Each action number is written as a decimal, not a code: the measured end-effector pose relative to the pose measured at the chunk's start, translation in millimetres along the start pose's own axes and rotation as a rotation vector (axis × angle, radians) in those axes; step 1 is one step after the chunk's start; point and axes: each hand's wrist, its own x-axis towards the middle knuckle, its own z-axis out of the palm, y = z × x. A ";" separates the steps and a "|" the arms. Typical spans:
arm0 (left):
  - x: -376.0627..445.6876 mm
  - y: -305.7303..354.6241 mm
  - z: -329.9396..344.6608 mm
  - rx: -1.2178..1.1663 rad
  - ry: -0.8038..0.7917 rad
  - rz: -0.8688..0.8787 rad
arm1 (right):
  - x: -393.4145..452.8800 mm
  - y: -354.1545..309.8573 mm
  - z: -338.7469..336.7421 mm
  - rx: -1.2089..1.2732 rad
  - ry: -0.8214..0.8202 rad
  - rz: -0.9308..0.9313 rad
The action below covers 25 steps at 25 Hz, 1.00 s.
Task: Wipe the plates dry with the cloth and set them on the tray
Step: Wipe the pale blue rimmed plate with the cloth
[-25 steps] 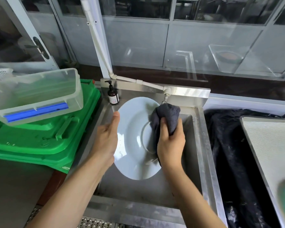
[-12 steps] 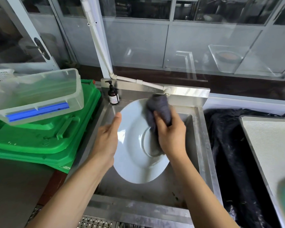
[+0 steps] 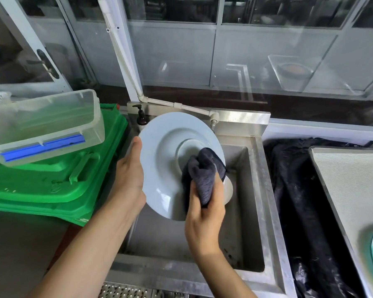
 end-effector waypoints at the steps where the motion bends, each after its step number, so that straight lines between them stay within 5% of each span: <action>1: 1.7 0.2 0.6 -0.019 0.020 -0.011 | -1.7 -0.1 1.2 -0.041 -0.033 -0.055; 6: -2.1 -0.8 4.3 -0.107 -0.010 -0.001 | -2.0 -3.5 14.5 -0.233 -0.350 -0.479; 11: 4.7 3.5 -5.4 -0.015 0.028 0.003 | -18.5 18.2 1.2 -0.287 -0.454 -0.611; 13: 8.2 6.4 -5.6 -0.062 0.051 0.002 | -28.7 35.2 -14.6 -0.247 -0.390 -0.531; 17: 6.9 5.1 -7.4 -0.076 0.005 0.001 | 1.2 27.0 -14.3 0.023 -0.044 0.118; 21: 0.4 -2.1 -8.6 -0.046 -0.048 -0.006 | 67.7 5.9 -18.3 0.047 0.006 0.169; 25: -8.6 -5.4 3.1 0.026 -0.031 0.043 | 66.5 -6.6 -11.1 -0.085 -0.166 -0.095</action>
